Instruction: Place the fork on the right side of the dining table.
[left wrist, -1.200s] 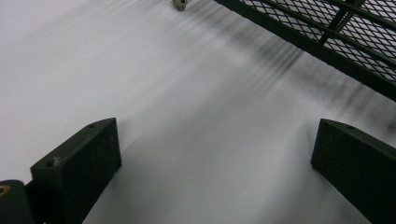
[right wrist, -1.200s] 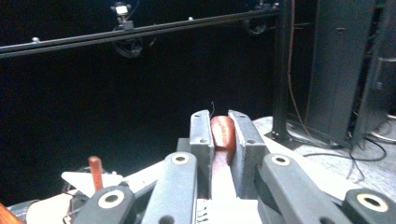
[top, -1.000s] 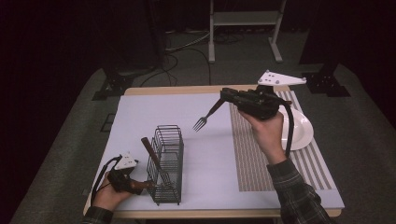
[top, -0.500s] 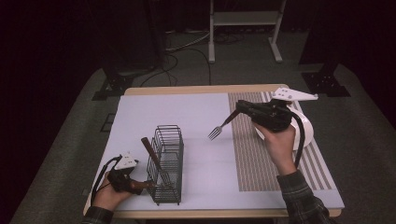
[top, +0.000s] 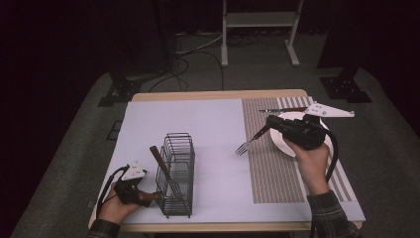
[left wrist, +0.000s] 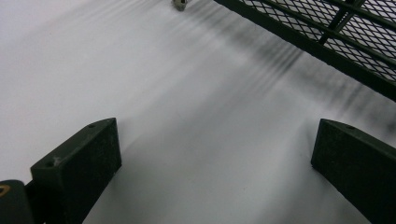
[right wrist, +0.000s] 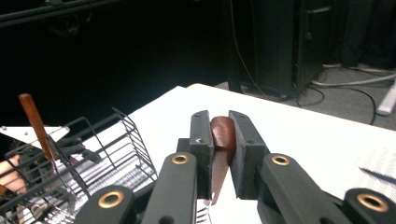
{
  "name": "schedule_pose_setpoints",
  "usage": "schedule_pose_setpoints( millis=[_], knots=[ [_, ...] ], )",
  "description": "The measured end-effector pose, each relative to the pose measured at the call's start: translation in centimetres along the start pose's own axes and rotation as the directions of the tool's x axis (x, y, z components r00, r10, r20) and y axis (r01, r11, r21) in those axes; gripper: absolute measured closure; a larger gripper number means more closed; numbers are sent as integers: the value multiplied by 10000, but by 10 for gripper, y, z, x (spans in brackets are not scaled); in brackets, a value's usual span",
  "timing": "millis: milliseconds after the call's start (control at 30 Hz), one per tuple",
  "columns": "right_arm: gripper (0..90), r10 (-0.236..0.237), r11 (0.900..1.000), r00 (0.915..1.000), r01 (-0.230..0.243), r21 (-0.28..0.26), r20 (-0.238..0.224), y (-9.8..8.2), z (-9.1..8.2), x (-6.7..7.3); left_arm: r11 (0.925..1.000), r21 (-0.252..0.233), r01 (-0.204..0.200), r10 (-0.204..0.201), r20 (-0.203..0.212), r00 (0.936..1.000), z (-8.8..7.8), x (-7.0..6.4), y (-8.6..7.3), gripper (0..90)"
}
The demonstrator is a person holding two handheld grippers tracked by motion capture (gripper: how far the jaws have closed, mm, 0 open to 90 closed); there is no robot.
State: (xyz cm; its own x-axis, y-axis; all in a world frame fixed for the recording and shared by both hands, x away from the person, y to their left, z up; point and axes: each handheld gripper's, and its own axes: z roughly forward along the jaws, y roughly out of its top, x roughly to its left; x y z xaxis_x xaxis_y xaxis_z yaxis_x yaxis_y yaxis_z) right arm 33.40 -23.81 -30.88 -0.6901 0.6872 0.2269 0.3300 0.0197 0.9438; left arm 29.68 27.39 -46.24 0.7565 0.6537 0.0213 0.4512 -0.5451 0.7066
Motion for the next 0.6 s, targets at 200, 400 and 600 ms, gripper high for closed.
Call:
schedule_pose_setpoints(
  millis=[200,400,600],
  knots=[
    [803,262,9996,9990,-266,113,349,-13,-12,-8,10000,-2,13,-13,4,10000,0,0,0,0],
    [803,508,9986,9968,-517,140,618,-20,-25,-14,10000,-30,22,-22,0,10000,0,0,0,0],
    [803,675,9974,9934,-695,184,925,-28,-39,-19,10000,-17,15,-15,-4,10000,0,0,0,0]
  ],
)
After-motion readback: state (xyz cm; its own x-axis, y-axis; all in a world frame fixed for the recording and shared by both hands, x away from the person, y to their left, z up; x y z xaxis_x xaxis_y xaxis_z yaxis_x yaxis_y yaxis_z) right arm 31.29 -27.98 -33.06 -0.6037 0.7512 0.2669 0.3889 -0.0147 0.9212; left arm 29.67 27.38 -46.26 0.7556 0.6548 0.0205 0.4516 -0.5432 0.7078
